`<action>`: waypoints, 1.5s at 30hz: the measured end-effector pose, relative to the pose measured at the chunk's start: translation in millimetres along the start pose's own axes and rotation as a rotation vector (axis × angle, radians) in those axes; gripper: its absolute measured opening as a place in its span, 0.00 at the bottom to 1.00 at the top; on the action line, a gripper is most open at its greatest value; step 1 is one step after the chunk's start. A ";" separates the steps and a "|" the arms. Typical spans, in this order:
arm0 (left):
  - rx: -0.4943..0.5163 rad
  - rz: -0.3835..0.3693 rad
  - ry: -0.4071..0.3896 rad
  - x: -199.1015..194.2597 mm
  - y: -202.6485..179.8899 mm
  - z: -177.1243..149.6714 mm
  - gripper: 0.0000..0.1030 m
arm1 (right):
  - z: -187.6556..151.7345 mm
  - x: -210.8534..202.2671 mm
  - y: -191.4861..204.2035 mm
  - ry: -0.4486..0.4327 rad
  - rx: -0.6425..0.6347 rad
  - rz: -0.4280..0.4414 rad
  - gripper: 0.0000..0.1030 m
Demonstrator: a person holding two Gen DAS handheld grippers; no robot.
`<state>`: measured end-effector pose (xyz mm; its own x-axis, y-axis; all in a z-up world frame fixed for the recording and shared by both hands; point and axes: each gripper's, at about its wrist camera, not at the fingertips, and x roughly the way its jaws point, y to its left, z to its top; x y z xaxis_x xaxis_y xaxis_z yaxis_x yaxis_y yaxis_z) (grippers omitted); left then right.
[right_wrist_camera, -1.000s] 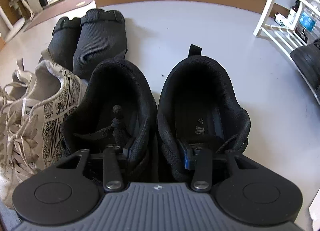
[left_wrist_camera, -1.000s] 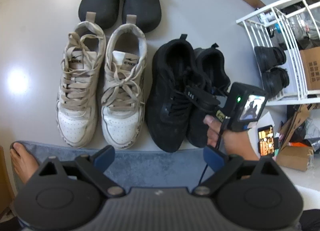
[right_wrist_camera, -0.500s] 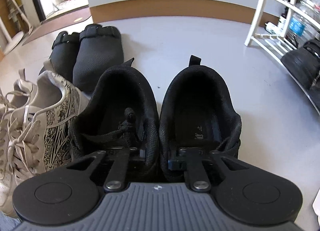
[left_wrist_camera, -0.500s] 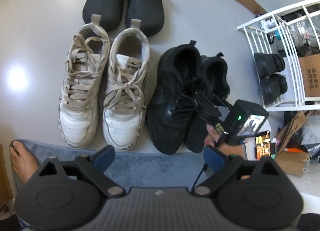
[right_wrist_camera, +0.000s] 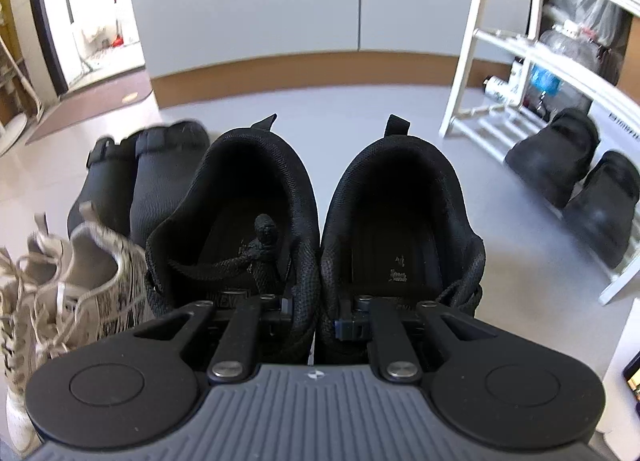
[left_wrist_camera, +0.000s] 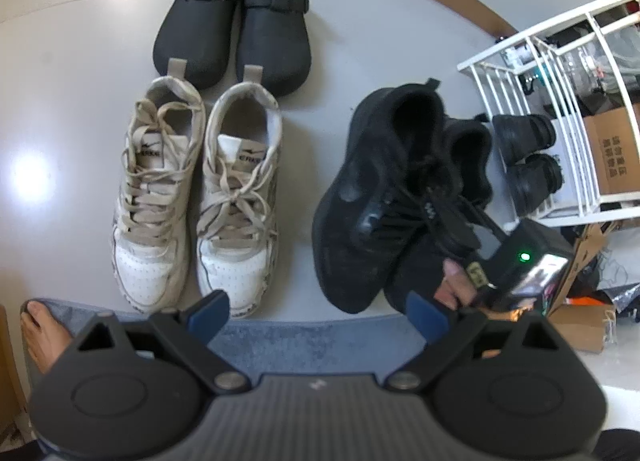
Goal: Organize scattered shoes
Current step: 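Lift the black sneakers with the right tool onto the wire rack shelf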
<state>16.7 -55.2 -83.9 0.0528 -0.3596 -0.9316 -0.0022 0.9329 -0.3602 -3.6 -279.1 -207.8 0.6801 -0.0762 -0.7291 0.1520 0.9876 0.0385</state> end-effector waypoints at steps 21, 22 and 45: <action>0.004 0.010 -0.002 -3.1 1.7 -1.6 0.94 | 104.4 -33.0 -89.0 -0.199 0.179 -0.257 0.15; 0.005 0.011 -0.002 -3.3 1.2 -1.3 0.94 | 108.8 -32.9 -94.5 -0.204 0.188 -0.269 0.15; -0.003 0.072 0.067 27.6 -2.8 8.6 0.94 | 189.2 -0.8 -239.9 -0.230 0.365 -0.482 0.15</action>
<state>26.8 -67.5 -108.2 -0.0145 -0.2927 -0.9561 -0.0066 0.9562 -0.2926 95.1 -541.9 -87.3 0.6048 -0.5673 -0.5589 0.6853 0.7283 0.0025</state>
